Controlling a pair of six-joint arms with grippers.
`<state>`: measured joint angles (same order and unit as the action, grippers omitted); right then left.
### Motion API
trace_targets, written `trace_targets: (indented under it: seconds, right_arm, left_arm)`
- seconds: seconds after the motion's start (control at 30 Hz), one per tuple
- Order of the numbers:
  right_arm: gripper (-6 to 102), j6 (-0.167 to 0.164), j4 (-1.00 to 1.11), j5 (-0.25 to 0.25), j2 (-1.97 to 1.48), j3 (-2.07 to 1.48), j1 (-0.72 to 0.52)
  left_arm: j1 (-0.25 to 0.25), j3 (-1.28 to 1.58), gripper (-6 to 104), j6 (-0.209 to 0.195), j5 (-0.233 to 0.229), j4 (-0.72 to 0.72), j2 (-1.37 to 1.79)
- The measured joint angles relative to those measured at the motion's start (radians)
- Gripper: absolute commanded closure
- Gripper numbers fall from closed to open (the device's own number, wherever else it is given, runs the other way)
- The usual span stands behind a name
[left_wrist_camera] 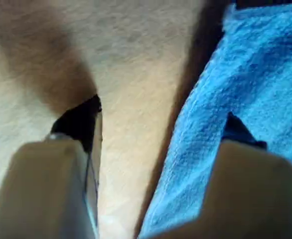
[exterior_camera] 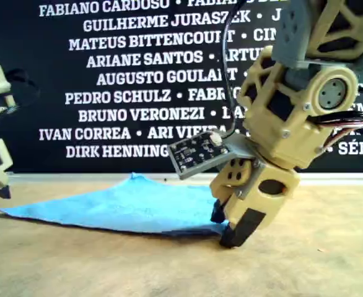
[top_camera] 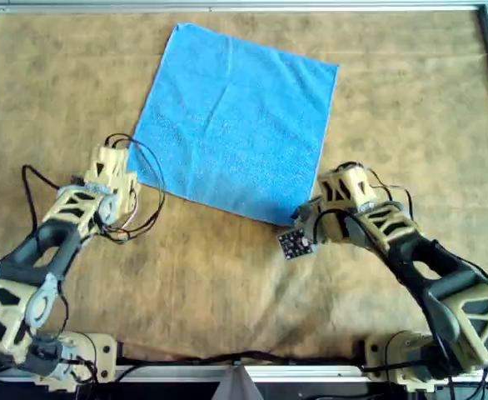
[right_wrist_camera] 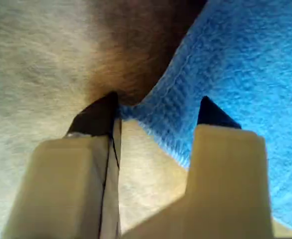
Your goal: Fold a cloth
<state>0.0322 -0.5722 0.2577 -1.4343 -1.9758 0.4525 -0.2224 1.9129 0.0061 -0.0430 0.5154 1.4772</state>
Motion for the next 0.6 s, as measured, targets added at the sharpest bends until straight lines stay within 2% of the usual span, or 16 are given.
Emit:
trace_targets:
  seconds: [0.17, 0.33, 0.6]
  right_arm:
    - [32, 0.000, 0.000, -0.005, 0.031, 0.040, 0.003]
    - [32, 0.000, 0.000, 0.006, 0.080, 0.098, 0.002]
    - [33, 0.000, 0.000, -0.005, 0.112, 0.146, 0.006]
  left_arm:
    - [0.021, -0.129, 13, 0.000, -0.002, -0.003, -0.112]
    - [0.021, -0.232, 13, 0.000, -0.002, -0.008, -0.195]
    - [0.021, -0.308, 13, 0.000, -0.003, -0.008, -0.258]
